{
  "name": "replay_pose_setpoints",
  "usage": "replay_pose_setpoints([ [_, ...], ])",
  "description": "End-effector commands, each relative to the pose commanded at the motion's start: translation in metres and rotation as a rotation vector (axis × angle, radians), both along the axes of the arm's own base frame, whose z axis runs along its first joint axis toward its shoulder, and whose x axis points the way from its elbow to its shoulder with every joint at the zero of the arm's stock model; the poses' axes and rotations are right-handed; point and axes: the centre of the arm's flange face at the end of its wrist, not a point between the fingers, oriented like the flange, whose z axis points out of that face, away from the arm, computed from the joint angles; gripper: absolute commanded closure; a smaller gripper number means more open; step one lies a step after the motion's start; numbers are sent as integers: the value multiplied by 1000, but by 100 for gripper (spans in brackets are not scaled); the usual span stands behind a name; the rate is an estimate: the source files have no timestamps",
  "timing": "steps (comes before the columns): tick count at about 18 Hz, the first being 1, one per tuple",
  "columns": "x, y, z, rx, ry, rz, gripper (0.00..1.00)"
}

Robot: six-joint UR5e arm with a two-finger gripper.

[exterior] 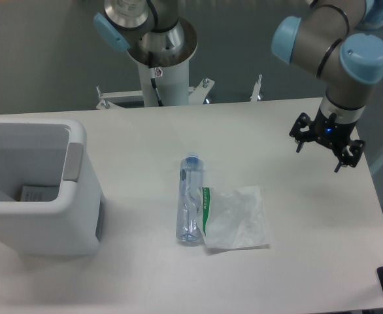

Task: Place the trash in the trash can
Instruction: 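Move the gripper over the clear plastic bag beside the bottle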

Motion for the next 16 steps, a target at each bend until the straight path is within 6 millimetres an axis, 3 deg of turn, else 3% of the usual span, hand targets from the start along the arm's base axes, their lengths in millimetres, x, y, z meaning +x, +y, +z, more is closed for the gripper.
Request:
replay_pose_setpoints([
  [7,-1,0,-1,3,-1,1,0],
  [11,5,-4,-19,13,-4,23,0],
  [13,7,-1,-25,15,-23,137,0],
  [14,8,3,-26,10,-29,188,0],
  [16,28,38,-23,11,-33,202,0],
])
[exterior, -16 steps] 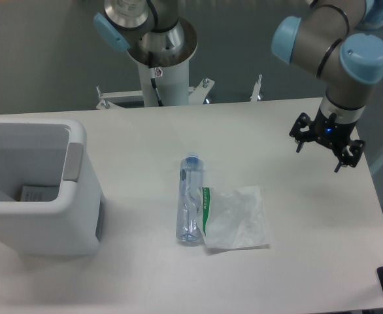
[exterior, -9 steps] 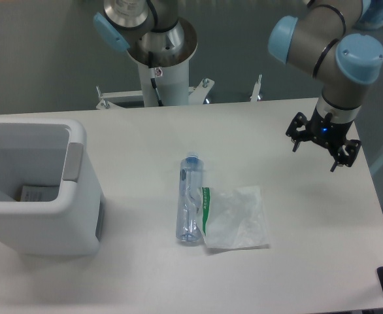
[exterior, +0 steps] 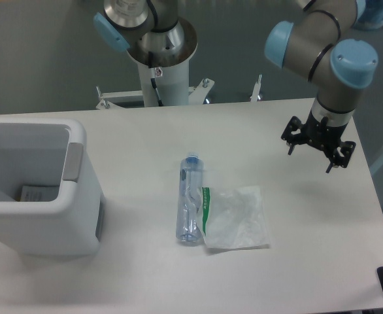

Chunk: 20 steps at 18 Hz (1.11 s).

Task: Place the trash in the trash can
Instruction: 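Move the gripper over the clear plastic bag beside the bottle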

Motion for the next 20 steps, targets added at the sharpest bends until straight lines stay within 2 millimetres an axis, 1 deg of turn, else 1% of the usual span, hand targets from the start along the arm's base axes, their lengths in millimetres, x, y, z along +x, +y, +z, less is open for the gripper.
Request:
replay_pose_setpoints([
  [2,17,30,-12,-5,-29,59,0],
  [5,34,77,-14,3,-33,108,0],
  [7,37,85,-17,2,-39,130,0],
  [13,67,112,-32,-14,-68,144,0],
  [15,81,120,-41,-27,-85,132,0],
  [18,103,125,-57,-50,-114,107,0],
  [20,114,127,-66,-65,-128,95,0],
])
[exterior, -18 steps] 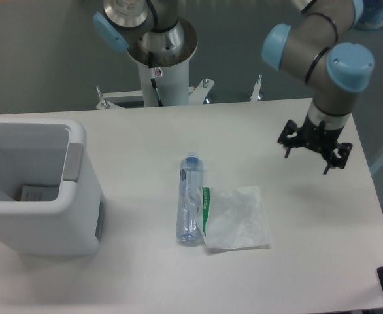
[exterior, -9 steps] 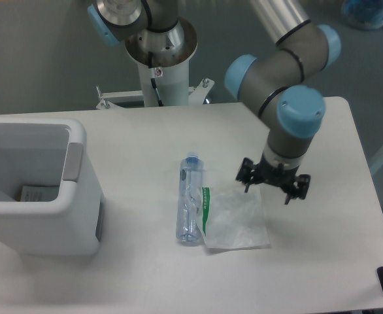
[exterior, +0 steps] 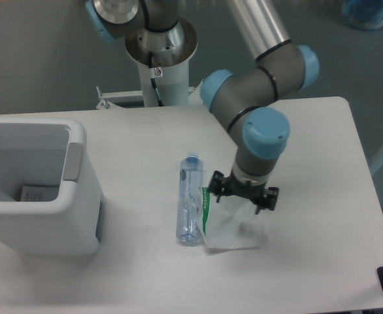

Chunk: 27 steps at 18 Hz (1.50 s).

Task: Place the trash in the trash can
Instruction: 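Move the gripper over the clear plastic bag beside the bottle, then lower the gripper onto the plastic bag and adjust its position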

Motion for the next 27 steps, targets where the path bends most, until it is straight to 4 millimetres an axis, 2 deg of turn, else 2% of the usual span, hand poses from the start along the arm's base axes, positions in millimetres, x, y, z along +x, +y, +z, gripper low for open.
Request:
replay_pose_setpoints([
  [3,15,2,-10,-14,-20,-17,0],
  [10,17,3,-18,-21,-30,-20,0],
  [11,16,3,-18,-24,-28,-20,4],
  [12,15,2,-20,-39,-20,-21,22],
  [13,14,0,-19,-55,-8,-22,34],
  [15,12,-2,-21,-80,9,-24,43],
  [19,9,-2,-20,-88,21,-25,67],
  [22,7,0,-19,-86,26,-24,95],
  [23,6,0,-19,-86,26,-24,98],
  [25,6,0,-22,-89,24,-26,96],
  [27,1,-1,-20,-85,27,-27,64],
])
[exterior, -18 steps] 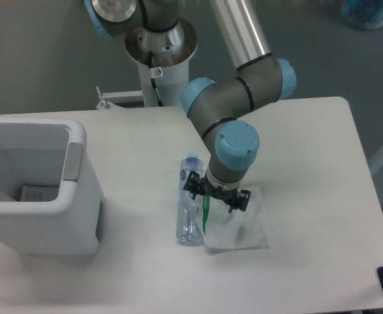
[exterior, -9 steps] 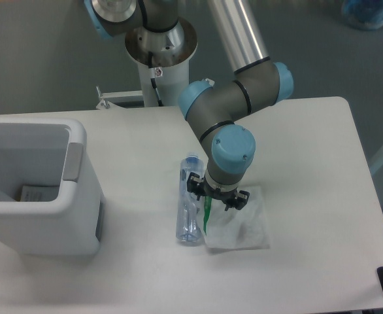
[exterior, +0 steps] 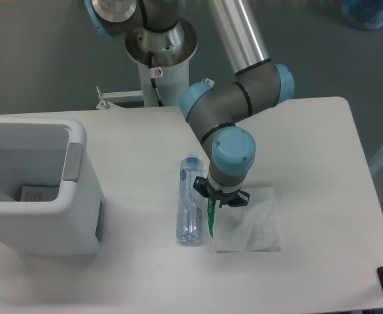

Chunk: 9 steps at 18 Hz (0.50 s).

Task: Place the trash in the trash can
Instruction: 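Lower the gripper onto the plastic bag and adjust its position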

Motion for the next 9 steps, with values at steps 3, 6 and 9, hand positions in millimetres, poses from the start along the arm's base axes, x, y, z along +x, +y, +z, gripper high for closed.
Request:
replay_pose_setpoints([
  [3,-14,-11,3,5,5,11,53],
  [6,-29,-27,4,14,1,-79,48],
  [9,-38,-35,4,19,2,-160,18],
])
